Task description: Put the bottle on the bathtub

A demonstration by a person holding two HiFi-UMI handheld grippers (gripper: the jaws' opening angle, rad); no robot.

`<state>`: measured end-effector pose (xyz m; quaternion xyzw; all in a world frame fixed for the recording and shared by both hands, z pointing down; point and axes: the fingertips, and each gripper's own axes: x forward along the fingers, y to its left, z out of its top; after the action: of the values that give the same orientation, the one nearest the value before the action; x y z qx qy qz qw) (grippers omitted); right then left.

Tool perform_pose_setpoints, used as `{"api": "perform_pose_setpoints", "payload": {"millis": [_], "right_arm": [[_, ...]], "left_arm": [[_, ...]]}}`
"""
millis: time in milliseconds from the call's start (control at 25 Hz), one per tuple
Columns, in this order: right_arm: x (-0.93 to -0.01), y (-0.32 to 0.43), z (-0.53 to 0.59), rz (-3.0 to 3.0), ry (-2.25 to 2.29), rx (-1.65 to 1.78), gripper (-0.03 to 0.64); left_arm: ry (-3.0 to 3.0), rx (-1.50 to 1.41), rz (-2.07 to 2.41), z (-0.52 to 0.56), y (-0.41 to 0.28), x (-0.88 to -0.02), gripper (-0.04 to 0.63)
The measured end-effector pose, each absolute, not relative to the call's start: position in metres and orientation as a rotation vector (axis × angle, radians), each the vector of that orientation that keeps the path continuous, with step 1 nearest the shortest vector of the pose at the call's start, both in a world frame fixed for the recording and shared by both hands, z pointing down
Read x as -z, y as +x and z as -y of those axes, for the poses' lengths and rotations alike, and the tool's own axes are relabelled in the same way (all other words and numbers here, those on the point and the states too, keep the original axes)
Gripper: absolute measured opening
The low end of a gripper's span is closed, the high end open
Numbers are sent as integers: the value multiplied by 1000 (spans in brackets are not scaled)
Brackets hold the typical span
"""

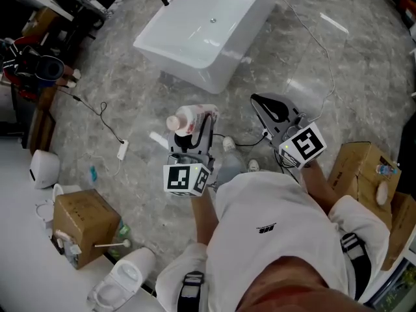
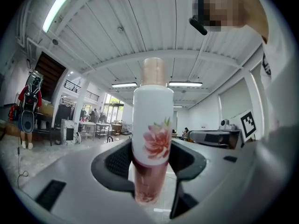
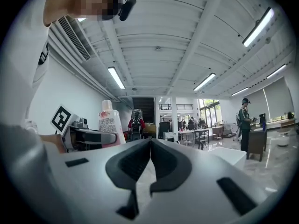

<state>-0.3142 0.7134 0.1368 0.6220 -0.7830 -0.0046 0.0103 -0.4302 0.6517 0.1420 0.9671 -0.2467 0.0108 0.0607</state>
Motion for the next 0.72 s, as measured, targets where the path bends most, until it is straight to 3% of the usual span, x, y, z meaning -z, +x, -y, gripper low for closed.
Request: {"api": "perform_pose_setpoints", "payload": {"millis": [720], "right_arm": [[-153, -231, -555, 2339, 2040, -36, -5]], "left_arm": [[2959, -53, 583, -488, -336, -155, 221]]}}
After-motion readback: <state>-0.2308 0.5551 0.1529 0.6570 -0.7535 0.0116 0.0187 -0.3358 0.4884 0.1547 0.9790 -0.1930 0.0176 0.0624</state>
